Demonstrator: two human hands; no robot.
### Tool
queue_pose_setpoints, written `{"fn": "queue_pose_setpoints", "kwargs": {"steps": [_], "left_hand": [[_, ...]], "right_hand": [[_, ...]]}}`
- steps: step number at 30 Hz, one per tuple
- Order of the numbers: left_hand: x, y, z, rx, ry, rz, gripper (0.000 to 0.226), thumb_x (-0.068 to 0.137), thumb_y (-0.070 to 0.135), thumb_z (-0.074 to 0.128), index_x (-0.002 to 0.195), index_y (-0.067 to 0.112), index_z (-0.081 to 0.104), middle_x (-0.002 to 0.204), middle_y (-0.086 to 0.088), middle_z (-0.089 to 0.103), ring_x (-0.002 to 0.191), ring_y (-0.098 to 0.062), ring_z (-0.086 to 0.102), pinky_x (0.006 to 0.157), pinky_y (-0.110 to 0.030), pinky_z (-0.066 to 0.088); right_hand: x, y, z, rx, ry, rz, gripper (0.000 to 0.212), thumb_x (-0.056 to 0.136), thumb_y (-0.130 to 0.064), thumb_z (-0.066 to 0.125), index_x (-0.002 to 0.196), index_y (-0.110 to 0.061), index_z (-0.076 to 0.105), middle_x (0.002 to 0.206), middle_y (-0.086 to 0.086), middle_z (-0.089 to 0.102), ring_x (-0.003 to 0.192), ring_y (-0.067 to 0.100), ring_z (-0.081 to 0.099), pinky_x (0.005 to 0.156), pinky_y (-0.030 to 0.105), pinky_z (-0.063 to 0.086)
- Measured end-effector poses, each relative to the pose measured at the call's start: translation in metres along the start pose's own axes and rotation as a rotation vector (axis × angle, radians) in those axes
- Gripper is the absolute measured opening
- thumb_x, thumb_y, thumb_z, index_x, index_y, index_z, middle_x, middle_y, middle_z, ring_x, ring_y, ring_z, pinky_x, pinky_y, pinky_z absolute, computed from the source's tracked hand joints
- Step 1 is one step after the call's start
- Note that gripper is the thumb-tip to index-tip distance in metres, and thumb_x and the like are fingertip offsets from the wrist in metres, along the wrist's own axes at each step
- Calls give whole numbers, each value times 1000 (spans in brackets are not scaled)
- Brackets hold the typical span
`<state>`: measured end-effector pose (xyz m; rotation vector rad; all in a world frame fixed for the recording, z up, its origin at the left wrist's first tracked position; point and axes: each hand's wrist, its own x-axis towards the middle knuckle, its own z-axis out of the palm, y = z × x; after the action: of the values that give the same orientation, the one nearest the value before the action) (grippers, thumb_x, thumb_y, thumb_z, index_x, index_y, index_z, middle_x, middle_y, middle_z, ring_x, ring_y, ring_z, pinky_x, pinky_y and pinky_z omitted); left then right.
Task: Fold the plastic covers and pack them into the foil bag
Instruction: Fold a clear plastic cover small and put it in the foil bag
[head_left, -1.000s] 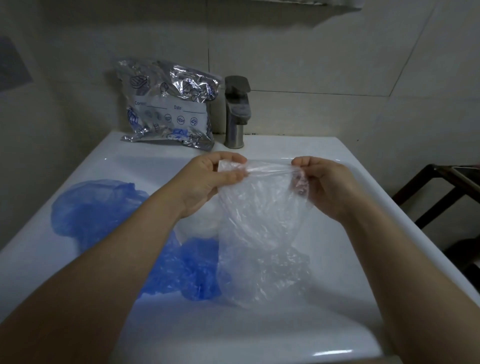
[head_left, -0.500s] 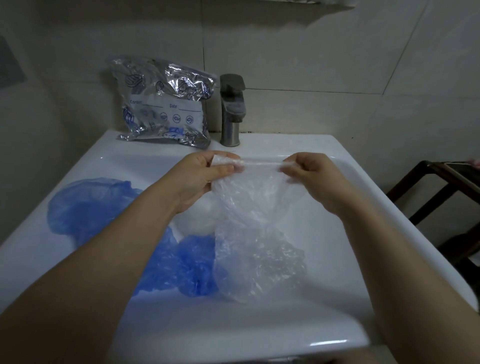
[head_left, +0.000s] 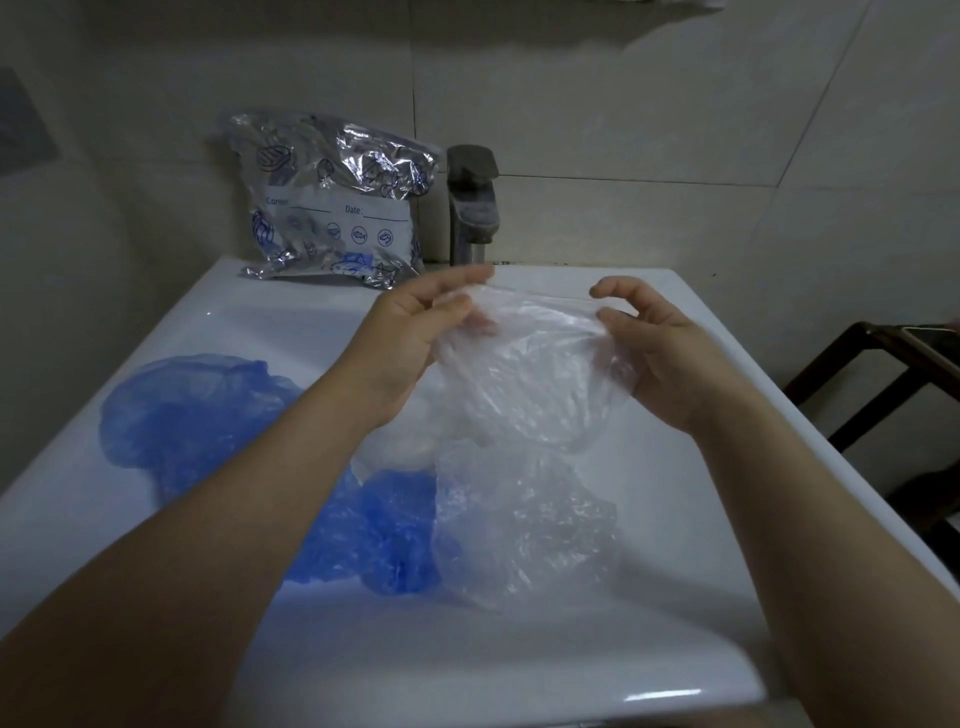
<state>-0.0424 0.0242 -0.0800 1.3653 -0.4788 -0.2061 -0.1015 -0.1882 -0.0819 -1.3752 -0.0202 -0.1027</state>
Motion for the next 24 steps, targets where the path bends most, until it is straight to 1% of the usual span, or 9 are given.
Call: {"fn": "queue_pose_setpoints", "kwargs": {"steps": [3, 6, 9, 11, 13, 16, 19, 22, 24], "left_hand": [[-1, -1, 2, 94, 64, 17, 31, 90, -3, 50, 87, 21, 69, 72, 12, 72, 79, 2, 65, 95, -23, 45], [-2, -2, 5, 126, 61, -11, 21, 85, 3, 61, 91, 21, 70, 78, 10, 72, 83, 2, 64, 85, -10, 47], [-2, -4, 3, 194, 15, -51, 28, 78, 7, 70, 102, 23, 67, 92, 13, 68, 80, 6, 64, 68, -4, 47], [-2, -3, 0, 200, -18, -86, 34, 79, 1, 68, 108, 17, 65, 84, 14, 70, 75, 7, 65, 65, -4, 46], [-1, -4, -5, 219, -53, -110, 32, 81, -3, 64, 109, 13, 63, 73, 14, 71, 73, 6, 66, 66, -4, 46], [2, -8, -10, 404, -34, -94, 25, 81, 4, 67, 104, 13, 67, 80, 15, 69, 73, 9, 62, 68, -2, 45], [5, -13, -10, 522, 63, -40, 15, 83, 8, 68, 97, 9, 70, 70, 17, 65, 61, 12, 56, 60, 0, 39], [5, -13, -7, 562, 108, -26, 8, 87, 13, 64, 94, 15, 66, 76, 12, 60, 68, 2, 51, 57, -2, 37], [4, -12, -7, 554, 82, -38, 5, 88, 15, 63, 90, 19, 63, 80, 9, 59, 73, 0, 51, 64, -5, 40]], "right_hand": [[2, 2, 4, -140, 45, 36, 35, 88, 10, 35, 71, -11, 57, 62, -1, 56, 51, 11, 50, 45, 16, 42], [4, 7, 8, -224, 138, 109, 36, 85, 7, 33, 68, -8, 61, 66, 4, 57, 59, 16, 51, 52, 21, 46], [3, 10, 8, -272, 84, 97, 34, 99, -17, 39, 87, 0, 66, 78, 11, 63, 72, 24, 60, 72, 30, 50], [0, 10, 7, -323, 42, 73, 36, 97, -23, 46, 104, 7, 63, 90, 20, 64, 81, 29, 61, 81, 35, 51], [0, 9, 6, -409, 41, 18, 22, 90, -9, 57, 102, 8, 63, 87, 20, 61, 77, 27, 58, 75, 34, 48], [2, 9, 5, -552, 94, -40, 13, 83, 5, 61, 87, -6, 66, 73, 8, 62, 63, 13, 57, 59, 19, 47], [3, 11, 7, -599, 135, -55, 11, 86, 0, 60, 81, -9, 65, 71, 7, 61, 67, 16, 56, 62, 21, 44], [3, 11, 6, -591, 128, -67, 15, 89, -8, 59, 77, -13, 65, 65, -2, 60, 61, 9, 53, 60, 16, 42], [2, 9, 1, -534, 87, -50, 17, 91, -11, 56, 78, -13, 66, 66, -4, 61, 61, 6, 51, 61, 16, 41]]}}
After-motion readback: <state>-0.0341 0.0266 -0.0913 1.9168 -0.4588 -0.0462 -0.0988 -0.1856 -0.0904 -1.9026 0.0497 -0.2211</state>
